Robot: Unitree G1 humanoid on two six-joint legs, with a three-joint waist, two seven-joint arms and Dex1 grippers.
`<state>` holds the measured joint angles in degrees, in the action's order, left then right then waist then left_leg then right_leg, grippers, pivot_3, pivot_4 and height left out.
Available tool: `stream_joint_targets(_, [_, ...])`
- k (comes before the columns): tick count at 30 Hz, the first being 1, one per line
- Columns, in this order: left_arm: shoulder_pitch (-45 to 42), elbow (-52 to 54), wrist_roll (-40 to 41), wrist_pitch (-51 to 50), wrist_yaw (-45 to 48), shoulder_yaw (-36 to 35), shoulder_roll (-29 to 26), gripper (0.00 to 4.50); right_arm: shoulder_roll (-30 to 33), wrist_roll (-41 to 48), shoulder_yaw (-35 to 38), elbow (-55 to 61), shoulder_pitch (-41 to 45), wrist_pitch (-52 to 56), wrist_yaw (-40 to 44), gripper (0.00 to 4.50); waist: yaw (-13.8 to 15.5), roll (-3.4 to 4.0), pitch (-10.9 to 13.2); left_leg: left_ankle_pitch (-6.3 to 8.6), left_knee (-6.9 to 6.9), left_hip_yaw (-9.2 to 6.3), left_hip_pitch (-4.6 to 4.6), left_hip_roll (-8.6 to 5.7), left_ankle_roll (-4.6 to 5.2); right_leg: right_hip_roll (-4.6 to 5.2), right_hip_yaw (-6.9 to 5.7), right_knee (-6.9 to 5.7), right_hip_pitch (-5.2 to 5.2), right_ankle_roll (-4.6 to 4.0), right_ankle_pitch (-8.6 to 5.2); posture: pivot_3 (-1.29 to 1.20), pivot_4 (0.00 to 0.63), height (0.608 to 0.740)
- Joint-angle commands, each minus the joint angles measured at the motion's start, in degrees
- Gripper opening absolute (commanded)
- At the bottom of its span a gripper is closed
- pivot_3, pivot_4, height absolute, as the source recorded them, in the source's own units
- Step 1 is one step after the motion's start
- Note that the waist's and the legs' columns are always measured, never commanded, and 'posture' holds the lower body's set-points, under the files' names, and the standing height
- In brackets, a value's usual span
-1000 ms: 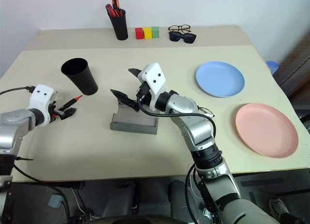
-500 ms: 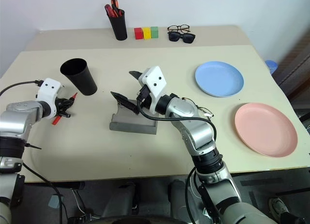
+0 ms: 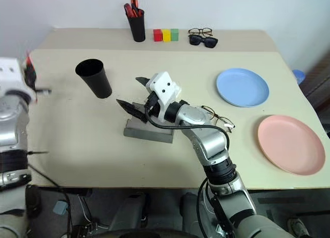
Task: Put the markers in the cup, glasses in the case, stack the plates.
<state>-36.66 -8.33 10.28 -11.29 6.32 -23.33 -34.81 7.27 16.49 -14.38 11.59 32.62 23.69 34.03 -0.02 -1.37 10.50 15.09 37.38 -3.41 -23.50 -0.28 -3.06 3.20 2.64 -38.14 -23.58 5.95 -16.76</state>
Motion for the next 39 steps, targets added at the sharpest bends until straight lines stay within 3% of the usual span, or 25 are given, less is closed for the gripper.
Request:
stream_joint_targets(1, [-3.8, 3.9, 1.8, 2.2, -0.6, -0.1, 1.4, 0.02, -0.6, 0.4, 0.7, 0.2, 1.5, -1.6, 0.4, 4.50, -0.5, 0.01, 0.0, 0.00, 0.00, 0.02, 0.01, -0.03, 0.01, 0.00, 0.00, -0.01, 0.01, 0.00, 0.00, 0.00, 0.150, 0.740])
stream_joint_targets(9, [-6.4, -5.0, -4.8, 10.3, -2.2, 7.8, 7.3, 0.02, -3.2, 0.4, 2.6, -2.1, 3.8, -3.1, -1.9, 4.50, -1.3, 0.02, 0.0, -0.02, -0.05, 0.02, 0.11, 0.02, -0.03, -0.38, 0.02, -0.11, -0.01, -0.02, 0.00, 0.00, 0.150, 0.740])
stream_joint_targets(17, [-4.4, -13.8, -4.7, 17.4, -3.8, 7.6, 10.4, 0.02, -2.4, 0.1, 2.7, -0.7, 2.2, -2.9, -2.9, 4.50, -1.1, 0.02, 0.0, -0.02, -0.05, 0.05, 0.10, 0.02, -0.03, -0.35, 0.05, -0.09, -0.04, -0.02, 0.00, 0.00, 0.150, 0.740])
stream_joint_targets(30, [-3.1, -16.1, -4.6, 19.7, -3.5, 8.1, 11.9, 0.02, -1.4, -0.1, 1.9, 0.0, 1.3, -2.9, -2.4, 4.50, -1.1, 0.02, 0.0, -0.02, -0.04, 0.04, 0.10, 0.02, -0.03, -0.36, 0.05, -0.10, -0.02, -0.02, 0.00, 0.00, 0.150, 0.740])
stream_joint_targets(35, [-3.4, -15.9, -4.9, 19.8, -3.7, 8.3, 12.4, 2.31, -1.4, -0.2, 1.8, 0.0, 1.4, -2.8, -2.4, 4.50, -1.1, 0.02, 0.0, -0.02, -0.04, 0.04, 0.10, 0.02, -0.04, -0.36, 0.05, -0.10, -0.02, -0.02, 0.00, 0.00, 0.150, 0.740])
stream_joint_targets(39, [-3.4, -14.6, -3.8, 20.1, -3.2, 8.0, 12.9, 2.31, -1.3, -0.2, 1.9, 0.2, 1.4, -2.7, -2.4, 4.50, -1.1, 0.02, 0.0, -0.02, -0.04, 0.04, 0.10, 0.02, -0.03, -0.36, 0.05, -0.10, -0.02, -0.02, 0.00, 0.00, 0.150, 0.740])
